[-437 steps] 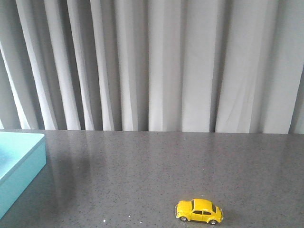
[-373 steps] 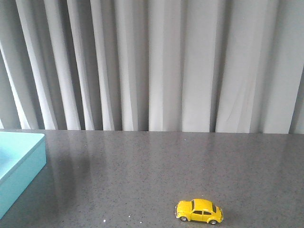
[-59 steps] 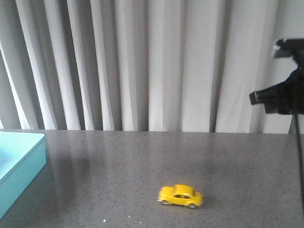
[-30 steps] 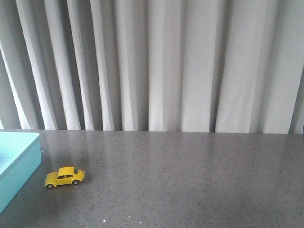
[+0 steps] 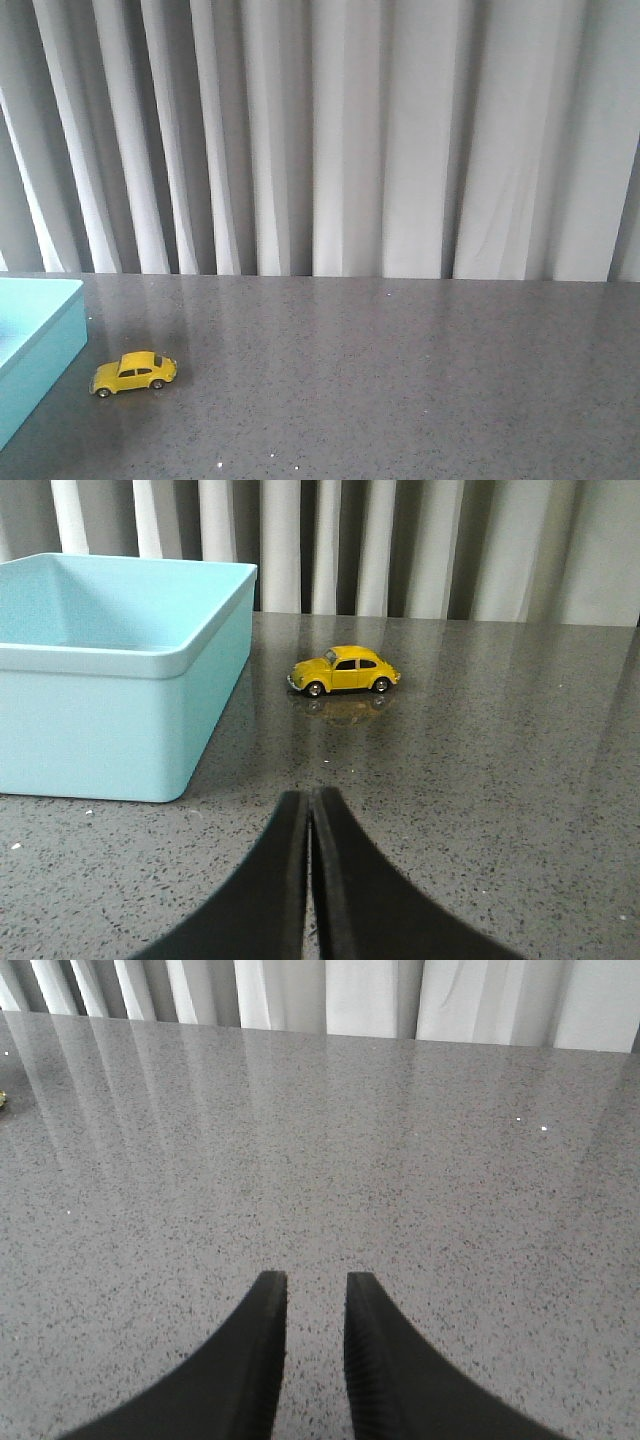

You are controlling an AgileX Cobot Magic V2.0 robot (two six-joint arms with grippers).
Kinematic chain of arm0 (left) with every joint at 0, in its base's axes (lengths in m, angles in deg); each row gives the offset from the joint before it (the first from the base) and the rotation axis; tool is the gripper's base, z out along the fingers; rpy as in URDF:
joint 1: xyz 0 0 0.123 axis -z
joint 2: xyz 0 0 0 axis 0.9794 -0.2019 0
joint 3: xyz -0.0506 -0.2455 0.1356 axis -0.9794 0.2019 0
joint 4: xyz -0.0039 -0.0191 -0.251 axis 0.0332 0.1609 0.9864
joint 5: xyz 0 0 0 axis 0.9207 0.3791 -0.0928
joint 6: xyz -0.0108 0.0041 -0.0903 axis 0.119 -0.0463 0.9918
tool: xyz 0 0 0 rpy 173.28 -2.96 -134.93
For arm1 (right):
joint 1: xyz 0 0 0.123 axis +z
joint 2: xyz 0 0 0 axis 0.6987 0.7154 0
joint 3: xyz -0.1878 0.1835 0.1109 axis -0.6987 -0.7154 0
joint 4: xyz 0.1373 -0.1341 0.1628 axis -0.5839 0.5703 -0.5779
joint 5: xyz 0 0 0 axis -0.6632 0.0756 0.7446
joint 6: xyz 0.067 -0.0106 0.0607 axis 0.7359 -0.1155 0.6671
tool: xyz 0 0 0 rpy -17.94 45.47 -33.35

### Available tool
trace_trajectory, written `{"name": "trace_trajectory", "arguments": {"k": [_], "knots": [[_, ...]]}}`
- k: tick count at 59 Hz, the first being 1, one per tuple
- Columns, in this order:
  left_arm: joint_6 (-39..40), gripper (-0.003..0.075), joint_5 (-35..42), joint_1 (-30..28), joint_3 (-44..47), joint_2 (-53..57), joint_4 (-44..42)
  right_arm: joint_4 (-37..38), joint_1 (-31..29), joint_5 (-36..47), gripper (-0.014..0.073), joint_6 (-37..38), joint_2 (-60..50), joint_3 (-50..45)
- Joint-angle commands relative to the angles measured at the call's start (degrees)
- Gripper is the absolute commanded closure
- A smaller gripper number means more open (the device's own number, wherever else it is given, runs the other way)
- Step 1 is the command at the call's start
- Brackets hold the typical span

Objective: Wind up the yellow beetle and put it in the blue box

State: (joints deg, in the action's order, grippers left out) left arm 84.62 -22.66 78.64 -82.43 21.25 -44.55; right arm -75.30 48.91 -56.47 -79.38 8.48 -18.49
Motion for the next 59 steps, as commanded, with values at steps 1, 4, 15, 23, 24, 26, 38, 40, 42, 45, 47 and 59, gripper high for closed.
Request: {"name": "trace_trajectory", "arguments": {"k": [1, 4, 15, 23, 24, 26, 38, 40, 42, 45, 47, 59], "knots": [[0.5, 0.0726, 3.93, 0.42, -0.84, 0.33, -0.05, -0.55, -0.28, 5.92, 0.0431, -0.29, -2.52, -1.34], [0.5, 0.0726, 3.93, 0.42, -0.84, 0.33, -0.05, -0.55, -0.28, 5.86, 0.0431, -0.29, -3.56, -2.76], [0.5, 0.0726, 3.93, 0.42, -0.84, 0.33, -0.05, -0.68, -0.28, 4.95, 0.0431, -0.29, -4.73, -5.03], [0.5, 0.0726, 3.93, 0.42, -0.84, 0.33, -0.05, -0.68, -0.28, 4.0, 0.0431, -0.29, -4.73, -5.03], [0.5, 0.0726, 3.93, 0.42, -0.84, 0.33, -0.05, -0.68, -0.28, 4.0, 0.0431, -0.29, -4.73, -5.03], [0.5, 0.0726, 3.93, 0.42, -0.84, 0.33, -0.05, -0.68, -0.28, 4.0, 0.0431, -0.29, -4.73, -5.03], [0.5, 0.0726, 3.93, 0.42, -0.84, 0.33, -0.05, -0.68, -0.28, 4.0, 0.0431, -0.29, -4.73, -5.03], [0.5, 0.0726, 3.93, 0.42, -0.84, 0.33, -0.05, -0.68, -0.28, 4.0, 0.0431, -0.29, -4.73, -5.03], [0.5, 0.0726, 3.93, 0.42, -0.84, 0.33, -0.05, -0.68, -0.28, 4.0, 0.0431, -0.29, -4.73, -5.03], [0.5, 0.0726, 3.93, 0.42, -0.84, 0.33, -0.05, -0.68, -0.28, 4.0, 0.0431, -0.29, -4.73, -5.03], [0.5, 0.0726, 3.99, 0.42, -0.84, 0.33, -0.05, -0.68, -0.28, 4.0, 0.0431, -0.29, -4.73, -5.03], [0.44, 0.0726, 4.26, 0.42, -0.84, 0.33, -0.07, -0.68, -0.28, 4.05, 0.0431, -0.29, -4.73, -5.03]]}}
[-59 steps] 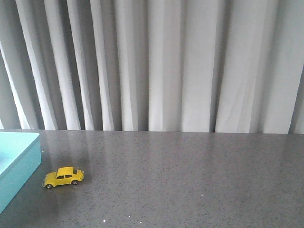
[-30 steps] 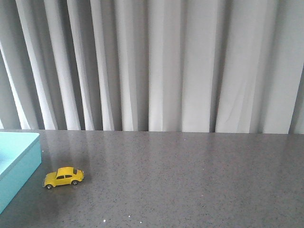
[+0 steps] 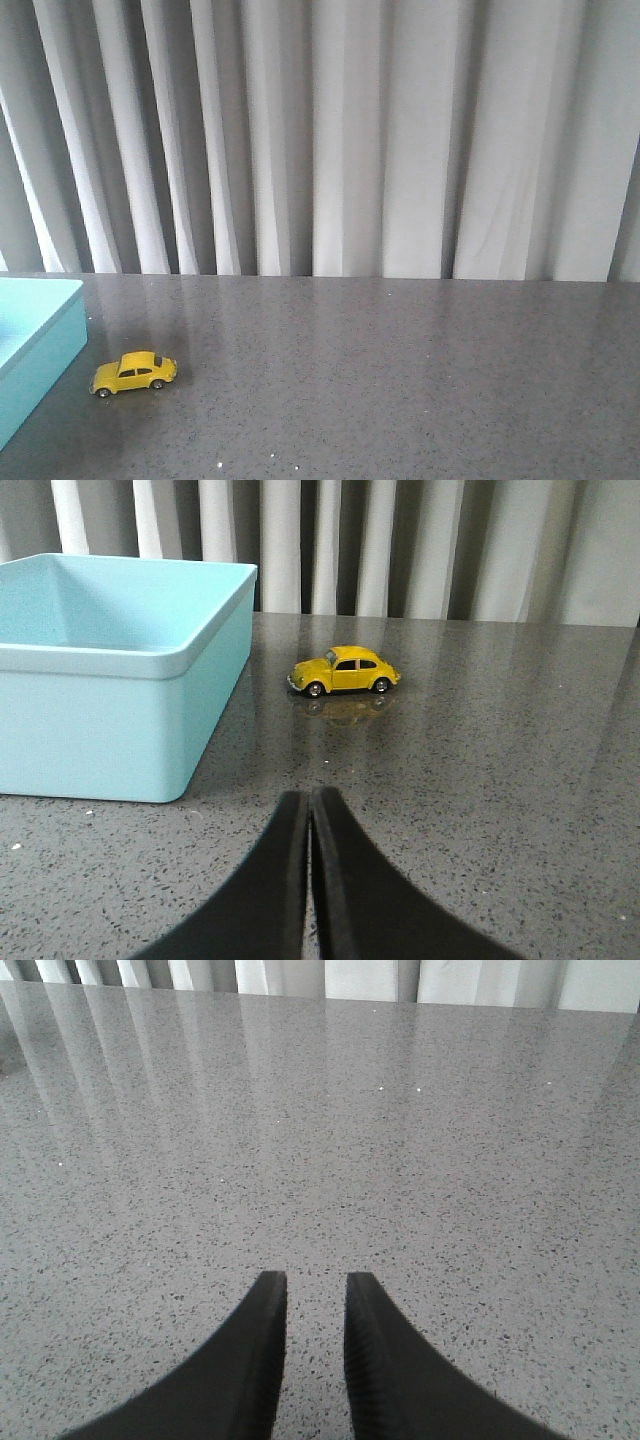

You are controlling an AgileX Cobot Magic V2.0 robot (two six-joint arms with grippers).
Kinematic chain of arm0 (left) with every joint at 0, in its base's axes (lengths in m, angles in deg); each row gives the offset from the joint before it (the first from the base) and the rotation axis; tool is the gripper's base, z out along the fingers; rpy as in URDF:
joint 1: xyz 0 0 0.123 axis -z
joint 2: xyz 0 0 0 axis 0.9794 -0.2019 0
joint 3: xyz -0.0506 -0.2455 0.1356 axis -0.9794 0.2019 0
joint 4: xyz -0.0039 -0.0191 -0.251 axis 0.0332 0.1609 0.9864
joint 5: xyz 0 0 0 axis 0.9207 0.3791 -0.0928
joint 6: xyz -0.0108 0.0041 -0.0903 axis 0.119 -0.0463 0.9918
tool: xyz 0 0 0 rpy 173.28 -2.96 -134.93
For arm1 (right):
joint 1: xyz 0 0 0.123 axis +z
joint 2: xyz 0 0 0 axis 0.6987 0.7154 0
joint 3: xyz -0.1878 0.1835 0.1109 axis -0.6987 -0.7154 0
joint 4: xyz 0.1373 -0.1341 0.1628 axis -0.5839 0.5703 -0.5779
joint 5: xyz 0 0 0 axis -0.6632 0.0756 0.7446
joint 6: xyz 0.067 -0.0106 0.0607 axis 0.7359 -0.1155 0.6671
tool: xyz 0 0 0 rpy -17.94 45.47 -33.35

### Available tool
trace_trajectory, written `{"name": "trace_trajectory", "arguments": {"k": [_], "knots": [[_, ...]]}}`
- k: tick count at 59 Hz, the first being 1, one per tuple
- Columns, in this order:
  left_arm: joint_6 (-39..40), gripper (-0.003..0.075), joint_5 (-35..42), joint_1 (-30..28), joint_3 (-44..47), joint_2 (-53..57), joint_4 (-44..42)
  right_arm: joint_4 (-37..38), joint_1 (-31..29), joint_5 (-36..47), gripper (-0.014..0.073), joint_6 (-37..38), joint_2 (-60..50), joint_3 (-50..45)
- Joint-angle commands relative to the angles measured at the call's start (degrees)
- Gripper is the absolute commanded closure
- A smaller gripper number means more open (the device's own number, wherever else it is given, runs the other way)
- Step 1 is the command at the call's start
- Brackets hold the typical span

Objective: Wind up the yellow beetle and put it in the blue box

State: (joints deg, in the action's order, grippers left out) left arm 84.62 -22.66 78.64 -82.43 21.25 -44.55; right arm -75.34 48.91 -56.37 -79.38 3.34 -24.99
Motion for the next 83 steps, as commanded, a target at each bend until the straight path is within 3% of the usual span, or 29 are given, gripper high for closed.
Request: {"name": "trace_trajectory", "arguments": {"k": [1, 28, 41, 53, 64, 83], "knots": [[0.5, 0.0726, 4.44, 0.42, -0.84, 0.33, -0.07, -0.64, -0.28, 3.96, 0.0431, -0.29, 0.41, 1.47], [3.54, 0.0726, 22.68, 0.42, -0.84, 0.33, 0.04, -0.64, -0.28, 3.96, 0.0431, -0.29, 0.41, 1.47], [8.65, 0.0726, 30.84, 0.42, -0.84, 0.33, -0.01, -0.64, -0.28, 3.96, 0.0431, -0.29, 0.41, 1.47], [13.99, 0.0722, 31.13, 0.42, -1.22, 0.33, -1.15, -0.64, -0.28, 3.9, 0.0431, -0.29, 0.41, 1.47], [13.79, 0.0715, 23.26, 0.42, -8.74, -1.57, -6.66, -0.64, -0.28, 3.95, 0.0431, -0.29, 0.41, 1.47], [13.23, 0.0715, 37.64, 0.42, -17.62, -3.29, -8.01, -0.64, -0.28, 3.95, 0.0431, -0.29, 0.41, 1.47]]}}
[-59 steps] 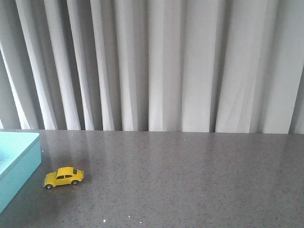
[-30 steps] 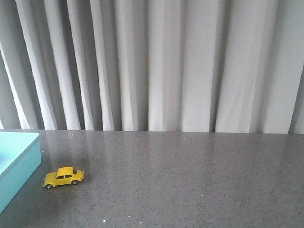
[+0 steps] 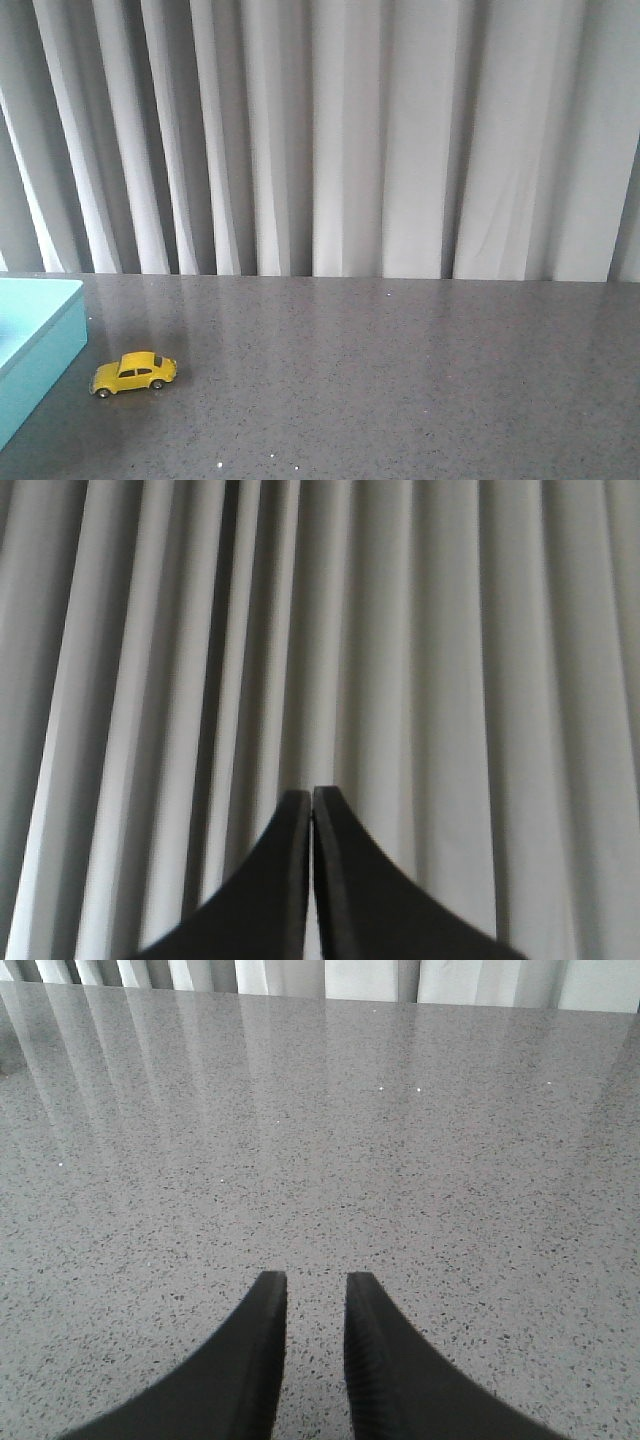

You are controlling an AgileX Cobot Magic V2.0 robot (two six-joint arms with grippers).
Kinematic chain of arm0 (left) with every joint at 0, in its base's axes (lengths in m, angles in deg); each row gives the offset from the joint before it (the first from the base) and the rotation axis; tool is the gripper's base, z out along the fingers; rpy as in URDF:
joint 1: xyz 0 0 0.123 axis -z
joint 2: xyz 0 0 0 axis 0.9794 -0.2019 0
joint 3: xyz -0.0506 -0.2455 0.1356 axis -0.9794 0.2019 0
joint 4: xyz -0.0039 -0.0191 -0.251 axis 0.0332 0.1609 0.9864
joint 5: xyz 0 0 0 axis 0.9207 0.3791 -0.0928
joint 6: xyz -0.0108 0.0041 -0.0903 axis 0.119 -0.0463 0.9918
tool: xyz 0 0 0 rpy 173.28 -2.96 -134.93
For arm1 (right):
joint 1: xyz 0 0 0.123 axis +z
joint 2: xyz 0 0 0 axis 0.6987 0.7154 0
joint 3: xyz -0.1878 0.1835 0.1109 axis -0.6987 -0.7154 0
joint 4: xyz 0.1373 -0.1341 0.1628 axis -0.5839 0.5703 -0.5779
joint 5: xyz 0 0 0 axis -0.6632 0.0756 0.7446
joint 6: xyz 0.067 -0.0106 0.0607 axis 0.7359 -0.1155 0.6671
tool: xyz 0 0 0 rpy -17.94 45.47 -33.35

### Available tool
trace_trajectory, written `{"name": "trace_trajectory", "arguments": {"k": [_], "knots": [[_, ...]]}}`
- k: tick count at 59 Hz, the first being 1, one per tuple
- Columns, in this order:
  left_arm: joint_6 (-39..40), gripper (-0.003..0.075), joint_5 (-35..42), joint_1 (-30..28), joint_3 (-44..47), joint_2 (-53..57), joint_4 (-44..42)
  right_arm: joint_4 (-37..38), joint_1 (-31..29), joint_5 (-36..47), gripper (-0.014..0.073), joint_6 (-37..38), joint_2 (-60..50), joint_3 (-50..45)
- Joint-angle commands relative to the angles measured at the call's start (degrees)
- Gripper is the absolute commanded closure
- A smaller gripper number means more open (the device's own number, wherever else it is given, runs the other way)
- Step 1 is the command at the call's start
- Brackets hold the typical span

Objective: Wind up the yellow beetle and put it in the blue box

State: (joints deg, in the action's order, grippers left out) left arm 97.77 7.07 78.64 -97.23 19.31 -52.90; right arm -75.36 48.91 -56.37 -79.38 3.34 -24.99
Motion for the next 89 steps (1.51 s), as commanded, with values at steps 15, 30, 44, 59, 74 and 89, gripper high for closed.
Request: {"name": "trace_trajectory", "arguments": {"k": [15, 30, 44, 59, 74, 89], "knots": [[0.14, 0.0715, 10.16, 0.42, -4.38, -1.22, 0.39, -0.62, -0.28, 3.9, 0.0431, -0.29, 0.41, 1.47], [0.38, 0.0715, 5.09, 0.42, -4.93, -1.28, 0.52, -0.62, -0.28, 3.96, 0.0431, -0.29, 0.41, 1.47], [0.2, 0.0699, -11.39, 0.42, -14.77, -7.06, 0.54, -0.62, -0.28, 3.96, 0.0431, -0.29, 0.41, 1.47], [-0.25, 0.0638, -14.14, 0.42, -24.08, -18.54, 0.27, -0.62, -0.28, 3.96, 0.0431, -0.29, 0.41, 1.47], [4.08, 0.0555, 0.27, 0.42, -25.37, -27.41, 2.79, -0.68, -0.28, 3.96, 0.0431, -0.29, 0.41, 1.47], [10.6, 0.0475, 3.23, 0.42, -25.37, -29.24, 2.8, -0.67, -0.28, 3.86, 0.0431, -0.29, 0.41, 1.47]]}}
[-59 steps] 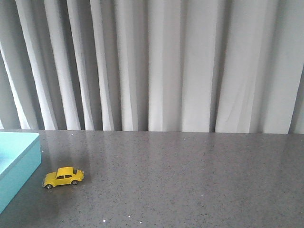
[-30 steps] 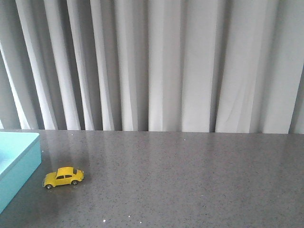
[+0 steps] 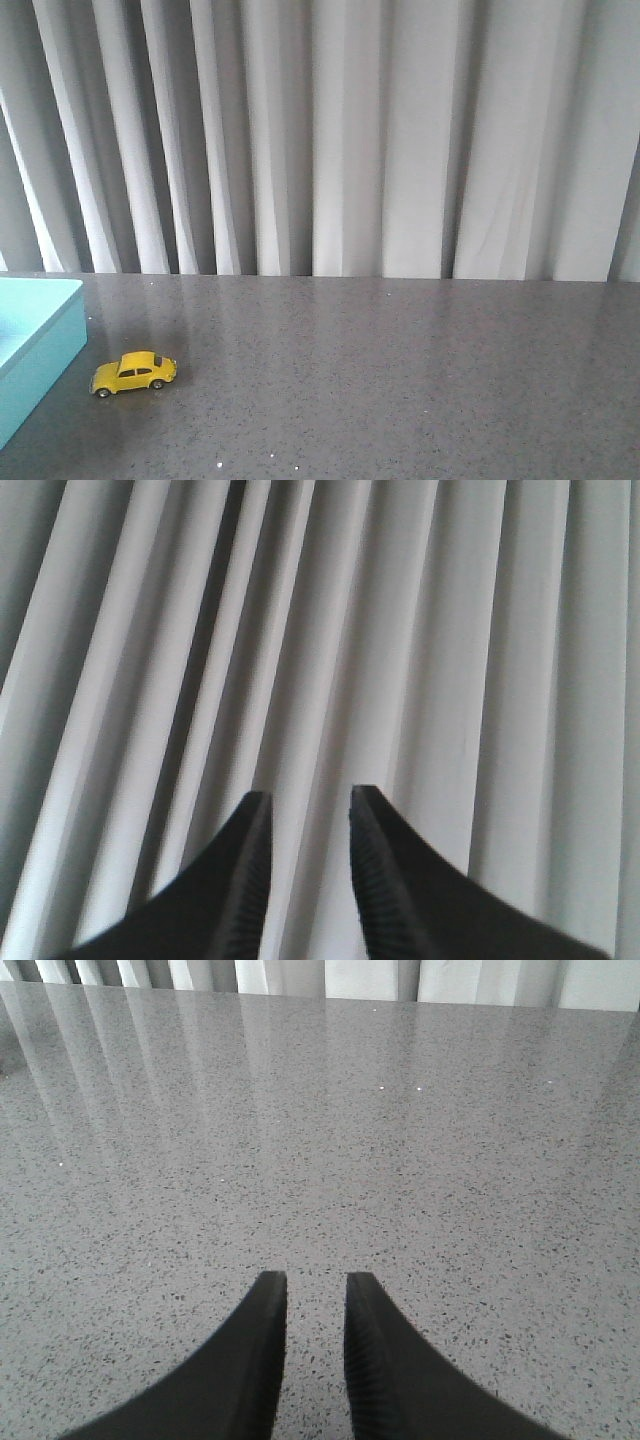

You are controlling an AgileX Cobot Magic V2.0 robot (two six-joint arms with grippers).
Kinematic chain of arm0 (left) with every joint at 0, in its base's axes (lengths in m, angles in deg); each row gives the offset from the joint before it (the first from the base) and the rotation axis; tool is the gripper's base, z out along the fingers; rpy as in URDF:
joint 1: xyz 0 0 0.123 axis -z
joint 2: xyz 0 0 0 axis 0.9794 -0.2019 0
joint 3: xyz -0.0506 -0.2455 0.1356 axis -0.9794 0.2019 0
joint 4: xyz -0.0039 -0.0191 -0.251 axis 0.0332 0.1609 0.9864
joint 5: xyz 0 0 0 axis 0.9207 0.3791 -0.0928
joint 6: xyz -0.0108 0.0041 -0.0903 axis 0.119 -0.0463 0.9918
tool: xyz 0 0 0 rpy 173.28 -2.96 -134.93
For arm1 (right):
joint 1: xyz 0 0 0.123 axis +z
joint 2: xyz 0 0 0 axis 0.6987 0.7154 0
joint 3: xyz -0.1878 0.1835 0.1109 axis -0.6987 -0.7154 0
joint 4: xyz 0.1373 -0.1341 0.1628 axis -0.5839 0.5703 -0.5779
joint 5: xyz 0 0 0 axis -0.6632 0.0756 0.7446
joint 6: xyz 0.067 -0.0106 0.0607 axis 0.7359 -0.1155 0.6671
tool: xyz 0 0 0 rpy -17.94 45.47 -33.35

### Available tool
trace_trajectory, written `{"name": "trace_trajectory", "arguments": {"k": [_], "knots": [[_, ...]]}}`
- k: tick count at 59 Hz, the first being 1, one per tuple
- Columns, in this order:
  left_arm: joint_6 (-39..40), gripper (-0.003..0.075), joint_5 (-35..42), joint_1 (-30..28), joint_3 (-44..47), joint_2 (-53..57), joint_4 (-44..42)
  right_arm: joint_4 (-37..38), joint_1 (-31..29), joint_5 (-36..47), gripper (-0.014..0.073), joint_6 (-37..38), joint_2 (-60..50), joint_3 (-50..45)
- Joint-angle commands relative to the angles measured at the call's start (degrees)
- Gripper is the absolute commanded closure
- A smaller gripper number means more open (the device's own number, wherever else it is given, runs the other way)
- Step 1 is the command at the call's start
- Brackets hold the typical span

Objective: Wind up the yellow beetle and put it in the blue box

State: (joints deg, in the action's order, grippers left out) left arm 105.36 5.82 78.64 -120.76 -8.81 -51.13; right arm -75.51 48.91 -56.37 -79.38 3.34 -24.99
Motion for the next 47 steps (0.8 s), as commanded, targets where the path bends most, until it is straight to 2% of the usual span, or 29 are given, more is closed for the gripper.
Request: {"name": "trace_trajectory", "arguments": {"k": [1, 11, 24, 35, 41, 47], "knots": [[3.25, 0.0471, 4.62, 0.42, -1.84, -1.19, 1.03, -0.52, -0.28, 3.86, 0.0431, -0.29, 0.41, 1.47], [4.12, 0.0414, 2.61, 0.42, -1.84, -1.78, 3.59, -0.52, -0.28, 3.86, 0.0431, -0.29, 0.41, 1.47], [5.67, 0.0355, -5.21, 0.42, -2.16, -1.78, 3.45, -0.52, -0.28, 3.86, 0.0431, -0.29, 0.41, 1.47], [5.38, 0.0353, -18.11, 0.42, -6.47, -2.8, 4.5, -0.52, -0.28, 3.86, 0.0431, -0.29, 0.41, 1.47], [-1.39, 0.0353, -26.06, 0.42, -11.16, -5.06, 8.97, -0.52, -0.28, 3.86, 0.0431, -0.29, 0.41, 1.47], [-17.52, 0.0354, -31.52, 0.42, -14.79, -8.32, 21.7, -0.52, -0.28, 3.86, 0.0431, -0.29, 0.41, 1.47]]}}
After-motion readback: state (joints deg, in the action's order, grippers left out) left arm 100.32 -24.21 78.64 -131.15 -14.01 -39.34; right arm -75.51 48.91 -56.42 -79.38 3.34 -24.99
